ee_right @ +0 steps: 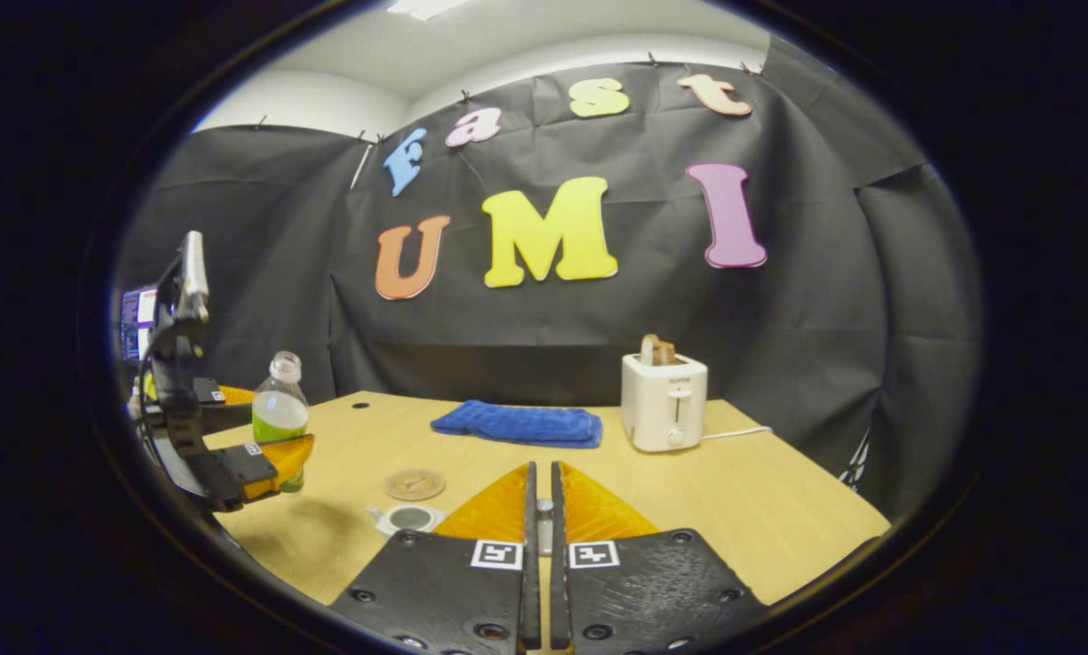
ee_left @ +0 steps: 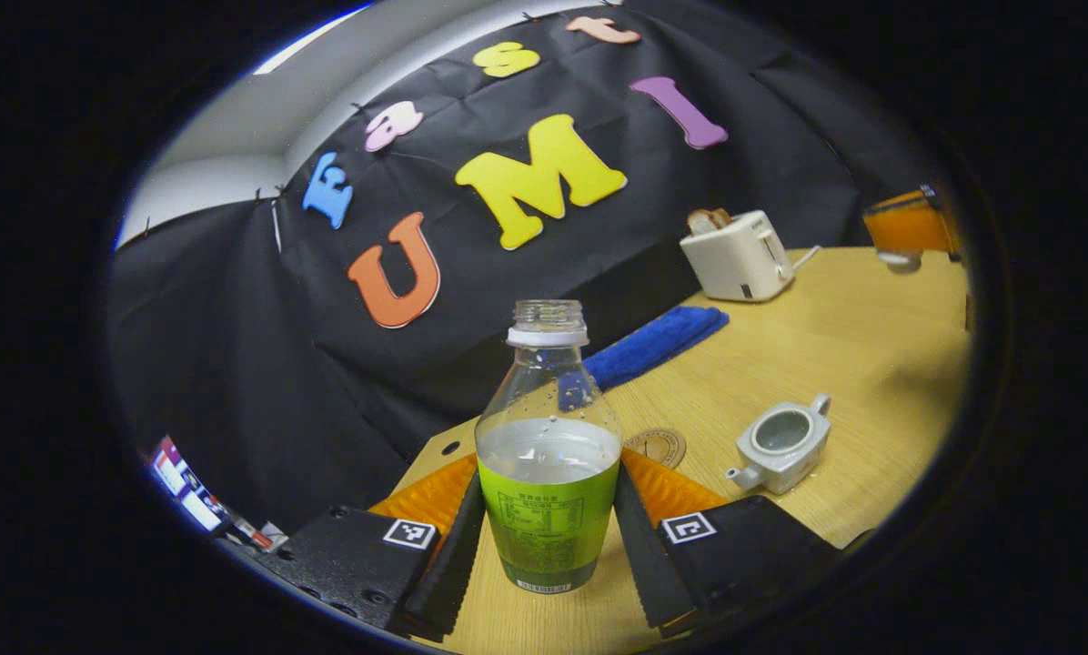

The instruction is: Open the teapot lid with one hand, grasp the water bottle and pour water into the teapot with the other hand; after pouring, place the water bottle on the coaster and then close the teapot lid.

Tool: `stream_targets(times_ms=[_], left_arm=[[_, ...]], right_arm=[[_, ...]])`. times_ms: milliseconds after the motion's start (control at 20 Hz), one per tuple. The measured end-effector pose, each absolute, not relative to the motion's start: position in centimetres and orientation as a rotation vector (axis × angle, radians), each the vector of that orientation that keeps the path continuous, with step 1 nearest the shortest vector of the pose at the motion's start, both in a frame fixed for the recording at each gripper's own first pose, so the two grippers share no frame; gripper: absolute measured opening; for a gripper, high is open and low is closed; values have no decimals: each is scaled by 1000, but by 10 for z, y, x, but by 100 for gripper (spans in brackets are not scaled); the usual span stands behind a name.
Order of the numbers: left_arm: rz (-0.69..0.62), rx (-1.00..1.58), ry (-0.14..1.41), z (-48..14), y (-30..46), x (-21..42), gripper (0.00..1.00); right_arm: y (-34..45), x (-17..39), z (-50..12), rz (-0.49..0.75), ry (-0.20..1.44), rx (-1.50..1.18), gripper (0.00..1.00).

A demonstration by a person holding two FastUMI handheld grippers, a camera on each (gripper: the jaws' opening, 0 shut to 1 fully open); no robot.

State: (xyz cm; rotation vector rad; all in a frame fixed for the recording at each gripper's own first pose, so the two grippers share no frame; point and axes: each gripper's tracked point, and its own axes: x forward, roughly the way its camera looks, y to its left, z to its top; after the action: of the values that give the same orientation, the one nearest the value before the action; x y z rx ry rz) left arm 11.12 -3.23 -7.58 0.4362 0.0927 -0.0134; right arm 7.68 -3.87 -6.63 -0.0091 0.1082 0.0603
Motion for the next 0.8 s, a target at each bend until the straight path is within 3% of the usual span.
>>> stream_targets(times_ms=[300,550,800], left_arm=[[-96,156,-43,-43,-26,109,76],[-224,-63,-60,-27,-41,155,77],[-260,-88,-1,-55,-49,211,78]], right_arm=[[3,81,-84,99,156,5,4],[16,74,-73,112,120,-17,4],[11,74,-74,118,108,-20,4]])
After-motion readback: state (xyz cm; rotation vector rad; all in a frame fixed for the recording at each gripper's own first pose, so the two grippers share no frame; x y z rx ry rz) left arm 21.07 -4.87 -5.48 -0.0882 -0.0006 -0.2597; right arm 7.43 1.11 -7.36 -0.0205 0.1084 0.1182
